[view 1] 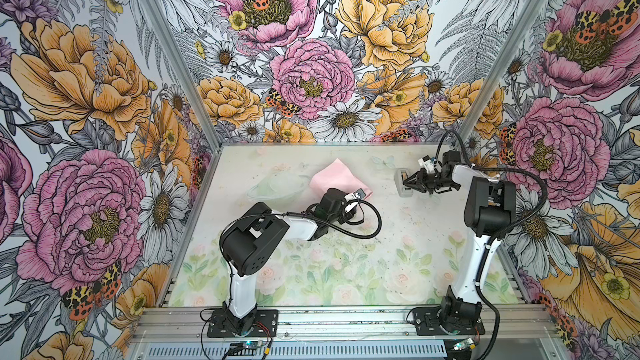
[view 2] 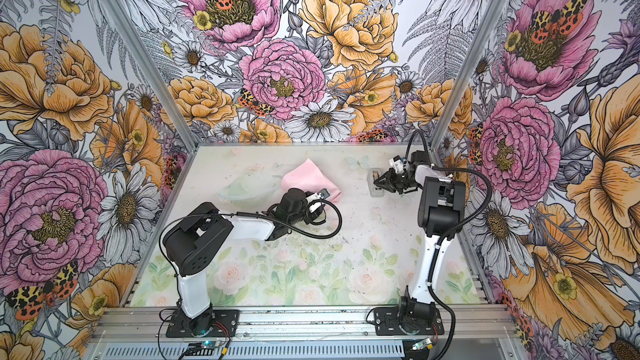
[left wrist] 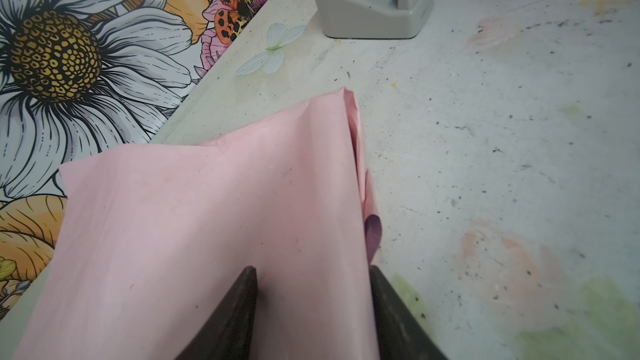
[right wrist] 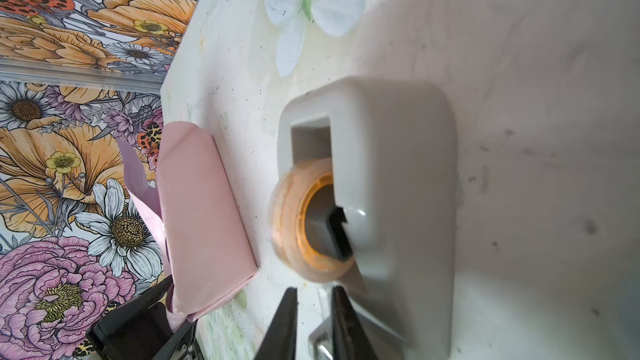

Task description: Wrap the gift box in paper

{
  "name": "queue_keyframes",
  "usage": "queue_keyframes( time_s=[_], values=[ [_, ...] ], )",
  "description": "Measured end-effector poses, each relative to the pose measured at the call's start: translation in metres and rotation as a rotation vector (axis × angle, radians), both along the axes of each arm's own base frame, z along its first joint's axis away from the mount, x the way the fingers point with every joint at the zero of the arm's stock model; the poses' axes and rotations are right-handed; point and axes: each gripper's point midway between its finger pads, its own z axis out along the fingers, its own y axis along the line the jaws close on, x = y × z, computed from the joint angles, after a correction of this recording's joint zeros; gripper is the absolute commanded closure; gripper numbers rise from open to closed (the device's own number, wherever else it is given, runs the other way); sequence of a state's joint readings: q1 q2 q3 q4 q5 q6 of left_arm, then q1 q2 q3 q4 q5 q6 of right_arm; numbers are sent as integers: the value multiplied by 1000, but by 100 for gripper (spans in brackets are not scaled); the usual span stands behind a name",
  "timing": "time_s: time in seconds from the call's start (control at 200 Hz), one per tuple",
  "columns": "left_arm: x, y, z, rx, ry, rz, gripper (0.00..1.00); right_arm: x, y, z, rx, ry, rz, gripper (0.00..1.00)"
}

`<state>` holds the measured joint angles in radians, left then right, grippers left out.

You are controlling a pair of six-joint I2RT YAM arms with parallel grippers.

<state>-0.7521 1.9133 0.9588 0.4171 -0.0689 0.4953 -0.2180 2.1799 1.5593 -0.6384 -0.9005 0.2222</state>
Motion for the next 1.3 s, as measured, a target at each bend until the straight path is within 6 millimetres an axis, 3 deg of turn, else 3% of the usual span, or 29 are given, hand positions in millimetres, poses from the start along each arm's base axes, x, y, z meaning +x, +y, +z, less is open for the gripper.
queue_keyframes(
  time_s=[0.405, 0.57, 0.856, 1.021, 1.301],
  values=[
    [0, 0, 0, 0, 0, 0, 50, 2, -2, -1, 7, -5, 1, 91],
    [0, 0, 0, 0, 0, 0, 50, 2, -5, 0, 6, -5, -6, 100],
    [0, 0, 0, 0, 0, 0, 50, 1, -5, 3, 12, -7, -4, 100],
    [0, 0, 0, 0, 0, -1, 50, -1, -3, 11, 20, -13, -1, 100],
    [0, 0, 0, -1, 0, -1, 50, -1, -2, 46, 30, -86, 1, 100]
  ],
)
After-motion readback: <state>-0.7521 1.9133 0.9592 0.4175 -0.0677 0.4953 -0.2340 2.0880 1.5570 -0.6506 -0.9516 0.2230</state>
